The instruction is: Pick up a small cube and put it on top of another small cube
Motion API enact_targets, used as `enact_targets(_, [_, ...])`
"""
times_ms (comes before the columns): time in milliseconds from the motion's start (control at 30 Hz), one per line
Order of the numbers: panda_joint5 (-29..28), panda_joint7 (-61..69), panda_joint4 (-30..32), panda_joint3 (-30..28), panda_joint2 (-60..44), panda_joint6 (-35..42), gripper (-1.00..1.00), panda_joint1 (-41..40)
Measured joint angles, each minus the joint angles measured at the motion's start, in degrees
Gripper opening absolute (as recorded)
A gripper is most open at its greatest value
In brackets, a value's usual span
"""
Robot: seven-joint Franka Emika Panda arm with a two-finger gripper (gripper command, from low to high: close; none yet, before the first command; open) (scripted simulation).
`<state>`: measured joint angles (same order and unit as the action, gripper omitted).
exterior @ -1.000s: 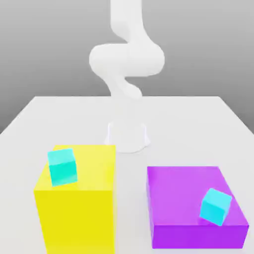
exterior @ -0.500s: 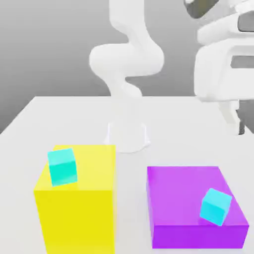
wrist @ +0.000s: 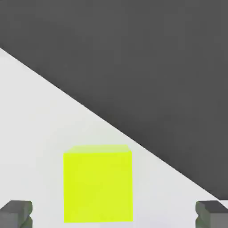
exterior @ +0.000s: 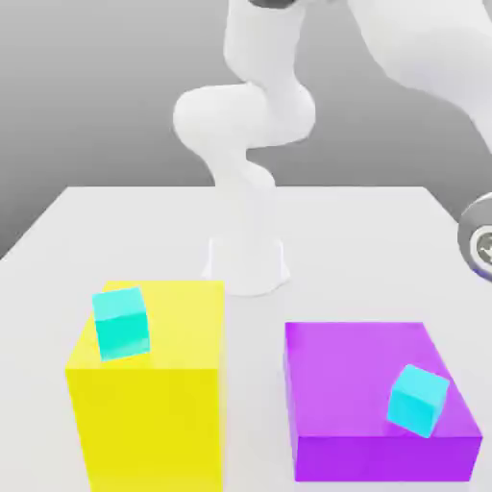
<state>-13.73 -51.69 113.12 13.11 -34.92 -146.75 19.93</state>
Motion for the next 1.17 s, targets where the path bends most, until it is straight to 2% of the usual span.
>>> enact_targets(33, [-0.58,-0.39,-0.51,-0.61,-2.07,-1.48,0.0,0.53])
enact_targets(67, [-0.95,-0.63,-0.83,-0.98,-3.32,-2.38,-1.0,0.83])
enact_targets(267, [-0.96,-0.62,-0.98,-1.18,-3.95,-2.86,-1.0,1.01])
enact_targets(433, [1.51,1.57,1.22,0.83,3.79,2.67,-1.0,-0.63])
enact_targets(667, [4.82,15.71,10.89,2.75,18.1,7.12,-1.0,-6.39])
enact_targets(900, [12.67,33.95,21.12,2.69,33.14,10.94,-1.0,-10.95])
enact_targets(1033, [11.88,35.71,24.46,2.71,30.39,4.9,-1.0,-11.71])
enact_targets(1067, [11.18,35.29,24.92,2.6,29.01,3.11,1.0,-11.61])
enact_targets(1167, [11.18,35.29,24.92,2.6,29.01,3.11,1.0,-11.62])
